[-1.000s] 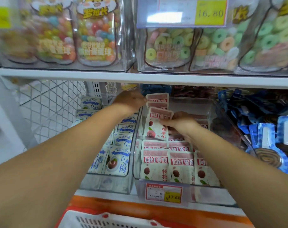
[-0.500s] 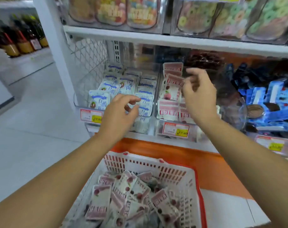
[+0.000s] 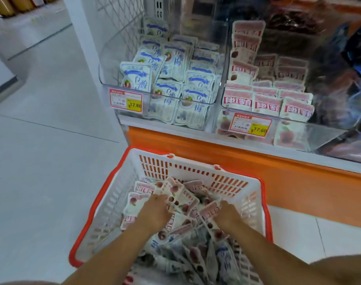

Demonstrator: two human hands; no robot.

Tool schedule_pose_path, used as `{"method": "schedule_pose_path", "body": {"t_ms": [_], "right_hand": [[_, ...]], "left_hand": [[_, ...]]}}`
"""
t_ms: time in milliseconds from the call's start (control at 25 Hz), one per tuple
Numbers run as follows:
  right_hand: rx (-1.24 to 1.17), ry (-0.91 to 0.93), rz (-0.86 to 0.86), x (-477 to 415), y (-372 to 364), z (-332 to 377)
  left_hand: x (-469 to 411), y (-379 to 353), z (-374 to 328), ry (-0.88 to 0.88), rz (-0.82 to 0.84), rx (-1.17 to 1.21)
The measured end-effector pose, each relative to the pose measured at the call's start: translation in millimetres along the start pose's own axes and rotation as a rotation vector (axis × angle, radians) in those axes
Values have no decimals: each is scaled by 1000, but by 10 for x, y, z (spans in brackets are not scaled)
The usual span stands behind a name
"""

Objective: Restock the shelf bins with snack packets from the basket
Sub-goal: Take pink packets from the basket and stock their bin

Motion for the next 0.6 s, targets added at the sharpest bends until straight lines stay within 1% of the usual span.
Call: {"method": "schedule_pose_path", "body": {"t_ms": [80,120,240,360,440,520,600], "right_hand": [[-19,-40,2,-79,-77,-76],[-46,-63,8,-109,-137,-100],[-44,-103,-44,-119,-242,-177],[-114,0,-94,-52,-236,-96],[-253,96,-72,-37,-146,14],[-484,161,27,53,9,199],[-637,245,50,239,254,375]], "left_hand": [[-117,-181,262,112,4,-6],[-142,-223,317,135,-7,11],[-98,-295,216,126,58,97],[-54,-334,74,109,96,165],[-52,-277,-138,51,113,253],[-45,-132,-397,37,176,457],[-37,35,-597,49,200,640]]}}
Point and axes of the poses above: each hand's wrist, its own x-axis away from the middle knuckle, its own y-axis out of the back of the hand, z = x × y, the point moved 5 cm from there along -x, towards the middle knuckle, and after that the axes turned 3 degrees about y, right-handed, at the moved point
